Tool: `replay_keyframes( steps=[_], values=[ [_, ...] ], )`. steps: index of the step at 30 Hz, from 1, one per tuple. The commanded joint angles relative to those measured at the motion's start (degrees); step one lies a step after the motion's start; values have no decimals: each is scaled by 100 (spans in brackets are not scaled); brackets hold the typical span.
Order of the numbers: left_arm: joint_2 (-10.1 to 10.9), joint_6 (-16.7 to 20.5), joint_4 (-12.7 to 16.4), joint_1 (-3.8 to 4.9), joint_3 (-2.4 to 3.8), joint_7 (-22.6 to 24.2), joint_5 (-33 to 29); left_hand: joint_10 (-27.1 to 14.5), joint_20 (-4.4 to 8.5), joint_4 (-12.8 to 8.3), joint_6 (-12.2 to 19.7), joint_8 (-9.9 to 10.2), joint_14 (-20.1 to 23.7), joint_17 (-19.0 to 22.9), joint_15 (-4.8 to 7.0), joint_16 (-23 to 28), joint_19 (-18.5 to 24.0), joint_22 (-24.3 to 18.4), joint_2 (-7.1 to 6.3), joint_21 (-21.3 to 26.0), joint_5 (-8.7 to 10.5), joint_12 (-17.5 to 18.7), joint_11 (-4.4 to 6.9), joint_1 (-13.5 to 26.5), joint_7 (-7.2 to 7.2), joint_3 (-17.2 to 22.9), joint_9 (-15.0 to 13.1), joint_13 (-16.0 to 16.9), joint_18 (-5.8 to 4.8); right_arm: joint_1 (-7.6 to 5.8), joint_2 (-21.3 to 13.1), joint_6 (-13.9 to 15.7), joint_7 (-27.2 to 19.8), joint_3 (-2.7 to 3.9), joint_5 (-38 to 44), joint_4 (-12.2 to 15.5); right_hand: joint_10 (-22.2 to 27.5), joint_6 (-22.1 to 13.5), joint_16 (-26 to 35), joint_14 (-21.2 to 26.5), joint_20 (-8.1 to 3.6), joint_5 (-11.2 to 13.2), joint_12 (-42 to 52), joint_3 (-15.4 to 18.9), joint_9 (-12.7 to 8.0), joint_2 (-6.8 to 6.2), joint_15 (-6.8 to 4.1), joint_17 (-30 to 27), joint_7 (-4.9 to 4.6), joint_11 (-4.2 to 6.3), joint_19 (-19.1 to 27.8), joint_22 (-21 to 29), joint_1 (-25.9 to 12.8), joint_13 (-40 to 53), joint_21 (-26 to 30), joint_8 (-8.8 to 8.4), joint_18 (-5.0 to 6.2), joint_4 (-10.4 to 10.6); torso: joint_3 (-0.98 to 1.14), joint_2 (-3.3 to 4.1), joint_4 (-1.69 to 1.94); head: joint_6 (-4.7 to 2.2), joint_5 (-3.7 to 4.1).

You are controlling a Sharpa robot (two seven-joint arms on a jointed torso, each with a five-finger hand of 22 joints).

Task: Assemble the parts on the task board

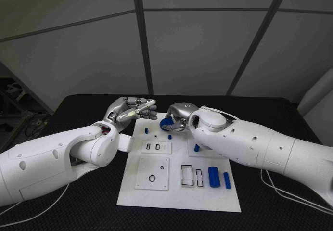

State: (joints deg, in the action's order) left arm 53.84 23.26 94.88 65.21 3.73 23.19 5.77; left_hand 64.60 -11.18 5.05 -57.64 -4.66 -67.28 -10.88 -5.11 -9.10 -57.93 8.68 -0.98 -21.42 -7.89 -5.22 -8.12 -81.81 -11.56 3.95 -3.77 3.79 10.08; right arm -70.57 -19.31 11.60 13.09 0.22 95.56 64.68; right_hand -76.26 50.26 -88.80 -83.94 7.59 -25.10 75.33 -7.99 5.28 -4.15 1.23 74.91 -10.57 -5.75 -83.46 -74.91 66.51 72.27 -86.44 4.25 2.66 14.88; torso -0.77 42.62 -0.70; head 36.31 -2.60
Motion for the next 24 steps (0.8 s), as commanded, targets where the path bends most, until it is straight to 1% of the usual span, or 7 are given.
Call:
replay_keyframes(
  steps=[1, 11, 16, 18, 20, 22, 24],
  values=[
    [3, -30, 11, 10, 4, 24, 35, 14, 4, -38, -42, 18, -40, -7, -7, 34, -34, -9, 3, 32, 34, 23, -7, 53, -5, 5, 4, 4, 34, -5, -26, -68, -55, -4, -200, 10, -61, 65, -29, -553, 30, -285, 40, 48, 4, 23, 28, 1287, 5, 9, -26, -709, -95, 34, 5, 27, -76, 102, 1, 2, -6, 6, -2],
    [5, -24, 13, 10, 4, 13, 35, 5, 4, -51, -35, 33, -40, -17, -10, 49, -34, -13, 6, 38, 32, 40, -13, 42, -15, 13, 6, 2, 34, -5, -77, -47, 0, -4, -270, 9, -78, 120, -49, -564, 24, -412, 67, 64, 2, 71, 20, 1333, 16, 20, -49, -739, -78, 68, -8, 24, -83, 116, -1, -1, 0, 22, 3],
    [15, -19, 18, 10, 4, 13, 35, 3, 3, -55, -34, 36, -41, -19, -10, 53, -34, -13, 6, 39, 32, 45, -15, 40, -17, 15, 6, 1, 33, -5, -141, 95, 4, -4, -277, 48, -75, 90, -57, -568, 22, -414, 73, 64, -18, 15, 20, 1353, 10, 18, -59, -754, 89, 79, -14, -19, -86, 3, -1, -2, 1, 20, 0],
    [19, -19, 19, 10, 4, 15, 35, 3, 3, -55, -34, 36, -41, -19, -10, 53, -34, -13, 6, 39, 32, 45, -15, 40, -17, 15, 6, 1, 33, -5, -190, 308, -41, -4, -278, 102, -106, 91, -68, -575, 21, -402, 108, 51, -25, -11, 20, 1381, 10, 19, -88, -792, 203, 122, -31, -27, -95, -74, -1, -5, -1, 20, -2],
    [23, -21, 18, 10, 4, 17, 35, 3, 3, -55, -34, 36, -41, -19, -10, 53, -34, -13, 6, 39, 32, 45, -15, 40, -17, 15, 6, 1, 33, -5, -264, 623, -145, -4, -288, 185, -148, 111, -81, -582, 19, -397, 151, 26, -28, -21, 16, 1412, 16, 25, -124, -838, 312, 172, -52, -26, -105, -145, 0, -4, -2, 11, 3],
    [28, -22, 14, 10, 4, 20, 35, 3, 3, -55, -34, 36, -41, -19, -10, 53, -34, -13, 6, 39, 32, 45, -15, 40, -17, 15, 6, 1, 33, -4, -387, 999, -365, -3, -404, 315, -172, 148, -84, -584, 13, -348, 173, -30, -29, -35, 8, 1420, 26, 37, -139, -857, 475, 201, -61, -19, -109, -252, 3, -8, -4, 5, 3],
    [35, -23, 6, 10, 4, 23, 35, 2, 3, -55, -33, 38, -41, -20, -11, 54, -34, -13, 6, 39, 32, 46, -16, 40, -18, 15, 6, 1, 33, -3, -557, 1280, -641, -2, -608, 477, -179, 176, -83, -583, 6, -310, 177, -100, -30, -32, -2, 1417, 35, 49, -141, -860, 631, 209, -63, -16, -110, -351, 3, -12, -10, -1, 1]
  ],
)
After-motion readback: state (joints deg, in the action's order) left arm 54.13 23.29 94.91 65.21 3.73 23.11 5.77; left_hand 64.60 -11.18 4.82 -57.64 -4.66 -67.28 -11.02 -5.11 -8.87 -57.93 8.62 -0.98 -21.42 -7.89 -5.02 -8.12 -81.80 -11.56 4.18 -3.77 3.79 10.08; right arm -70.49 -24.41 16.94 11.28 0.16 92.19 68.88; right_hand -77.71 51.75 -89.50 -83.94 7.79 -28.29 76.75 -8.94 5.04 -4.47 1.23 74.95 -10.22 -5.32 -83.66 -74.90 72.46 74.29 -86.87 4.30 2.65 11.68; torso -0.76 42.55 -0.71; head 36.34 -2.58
